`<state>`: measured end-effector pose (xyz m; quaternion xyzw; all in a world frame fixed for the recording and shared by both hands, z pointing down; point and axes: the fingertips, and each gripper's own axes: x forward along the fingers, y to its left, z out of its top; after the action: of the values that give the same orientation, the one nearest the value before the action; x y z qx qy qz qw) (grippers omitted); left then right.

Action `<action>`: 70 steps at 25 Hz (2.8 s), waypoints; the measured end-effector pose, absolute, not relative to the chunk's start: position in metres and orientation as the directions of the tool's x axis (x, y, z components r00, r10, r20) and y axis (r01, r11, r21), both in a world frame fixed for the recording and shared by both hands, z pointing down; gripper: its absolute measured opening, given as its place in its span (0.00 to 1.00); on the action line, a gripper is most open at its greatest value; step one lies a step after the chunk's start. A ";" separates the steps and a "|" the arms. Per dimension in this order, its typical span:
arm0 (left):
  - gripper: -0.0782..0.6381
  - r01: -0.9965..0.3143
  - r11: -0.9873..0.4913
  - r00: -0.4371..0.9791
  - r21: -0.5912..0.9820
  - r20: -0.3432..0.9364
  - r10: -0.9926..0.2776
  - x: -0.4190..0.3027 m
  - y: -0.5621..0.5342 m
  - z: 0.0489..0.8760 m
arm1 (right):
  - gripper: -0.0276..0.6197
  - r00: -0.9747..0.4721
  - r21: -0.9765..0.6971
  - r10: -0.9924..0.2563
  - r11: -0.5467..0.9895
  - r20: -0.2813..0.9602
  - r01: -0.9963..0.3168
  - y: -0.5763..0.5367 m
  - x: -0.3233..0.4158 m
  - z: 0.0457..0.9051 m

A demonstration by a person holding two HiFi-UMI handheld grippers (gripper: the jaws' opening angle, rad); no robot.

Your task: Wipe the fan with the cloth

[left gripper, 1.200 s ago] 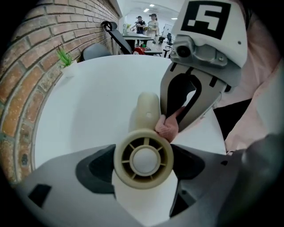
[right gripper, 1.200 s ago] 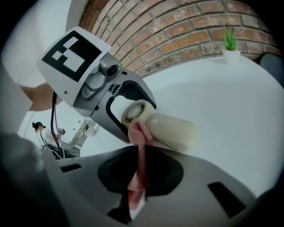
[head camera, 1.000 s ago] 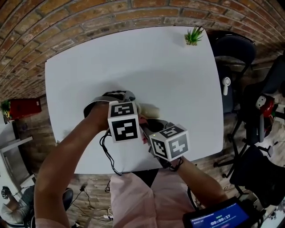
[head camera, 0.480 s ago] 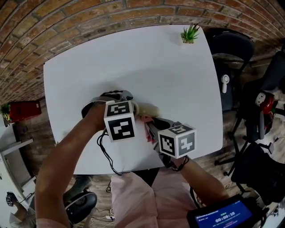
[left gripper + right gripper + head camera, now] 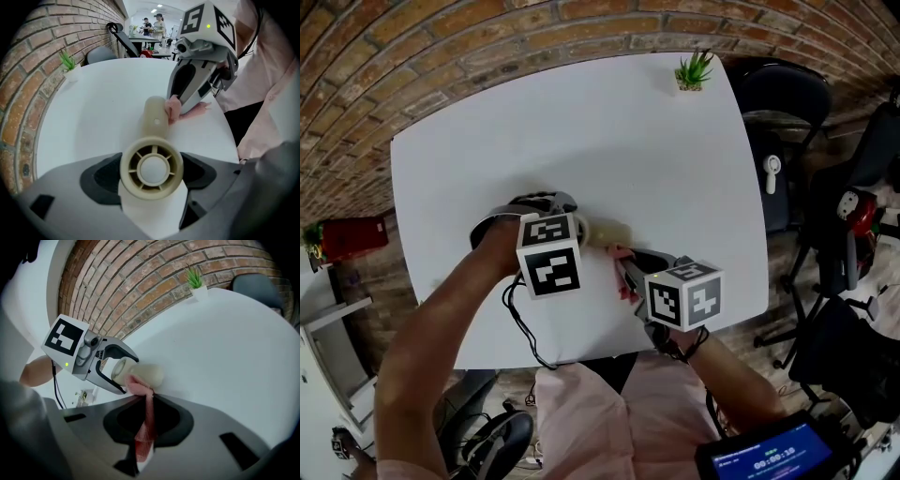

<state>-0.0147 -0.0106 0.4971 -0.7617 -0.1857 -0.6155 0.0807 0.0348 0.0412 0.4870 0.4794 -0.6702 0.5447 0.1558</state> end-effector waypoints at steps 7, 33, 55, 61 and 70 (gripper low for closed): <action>0.64 0.426 -0.899 0.151 0.104 0.971 0.184 -0.017 -0.010 0.497 | 0.09 -0.488 -0.576 -0.466 -0.056 0.738 -0.816 0.047 0.041 0.487; 0.64 0.678 -0.729 0.026 0.097 0.987 0.156 -0.030 -0.009 0.499 | 0.09 -0.526 -0.427 -0.399 0.314 0.751 -0.848 0.026 0.062 0.467; 0.64 0.679 -0.727 0.038 0.098 0.985 0.168 -0.029 -0.009 0.498 | 0.09 -0.620 -0.135 -0.001 0.976 0.785 -0.172 -0.008 0.006 0.475; 0.64 0.678 -0.729 0.038 0.097 0.985 0.166 -0.030 -0.010 0.498 | 0.09 -0.628 -0.129 0.051 0.988 0.777 -0.079 0.001 0.012 0.474; 0.64 0.678 -0.729 0.030 0.096 0.987 0.158 -0.030 -0.010 0.498 | 0.09 -0.607 -0.140 0.081 0.989 0.790 -0.050 0.021 0.025 0.474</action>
<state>-0.0302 -0.0100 0.4982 -0.6870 -0.3039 -0.6266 0.2074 0.0251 0.0213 0.4744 -0.0085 -0.8934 0.0739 0.4431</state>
